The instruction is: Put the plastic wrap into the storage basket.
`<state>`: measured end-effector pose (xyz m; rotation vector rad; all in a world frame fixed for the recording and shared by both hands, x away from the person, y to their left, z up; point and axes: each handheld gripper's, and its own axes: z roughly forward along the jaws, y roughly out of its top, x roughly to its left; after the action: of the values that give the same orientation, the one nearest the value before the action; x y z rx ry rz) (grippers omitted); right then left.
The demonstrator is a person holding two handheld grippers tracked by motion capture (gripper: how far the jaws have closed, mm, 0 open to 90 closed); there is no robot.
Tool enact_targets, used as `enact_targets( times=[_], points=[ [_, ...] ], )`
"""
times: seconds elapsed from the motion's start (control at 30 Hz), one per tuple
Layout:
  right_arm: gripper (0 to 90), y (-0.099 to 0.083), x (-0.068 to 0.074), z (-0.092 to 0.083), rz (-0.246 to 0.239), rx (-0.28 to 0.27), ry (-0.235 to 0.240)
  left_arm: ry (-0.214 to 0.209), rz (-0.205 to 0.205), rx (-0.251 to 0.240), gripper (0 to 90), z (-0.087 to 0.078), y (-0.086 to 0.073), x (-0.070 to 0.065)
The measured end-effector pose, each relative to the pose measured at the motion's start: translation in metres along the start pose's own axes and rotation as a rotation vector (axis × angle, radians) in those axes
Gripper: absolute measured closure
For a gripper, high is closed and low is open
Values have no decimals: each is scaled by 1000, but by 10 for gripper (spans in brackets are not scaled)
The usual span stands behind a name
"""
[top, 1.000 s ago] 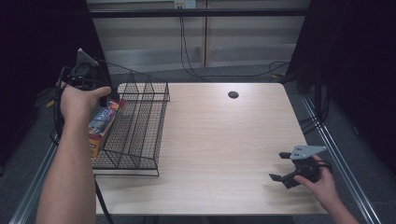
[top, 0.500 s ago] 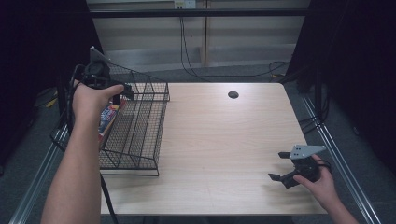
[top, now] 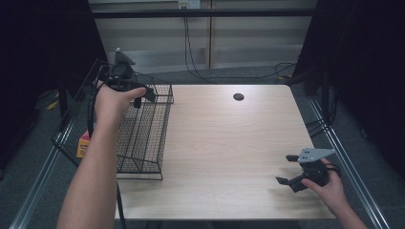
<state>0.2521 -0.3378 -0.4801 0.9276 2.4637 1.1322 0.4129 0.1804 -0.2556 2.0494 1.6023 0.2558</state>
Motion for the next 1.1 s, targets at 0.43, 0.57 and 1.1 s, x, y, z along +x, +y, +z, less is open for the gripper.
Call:
enact_targets(
  times=[0.43,0.57,1.1],
  points=[
    [52,0,1,1,-6,0,4,-66,55,-26,150,15,-2,-23],
    [52,0,1,2,-6,3,3,-92,69,-30,151,20,-4,-30],
    [53,1,1,2,-9,7,10,-172,174,-35,151,43,-16,-62]
  ],
)
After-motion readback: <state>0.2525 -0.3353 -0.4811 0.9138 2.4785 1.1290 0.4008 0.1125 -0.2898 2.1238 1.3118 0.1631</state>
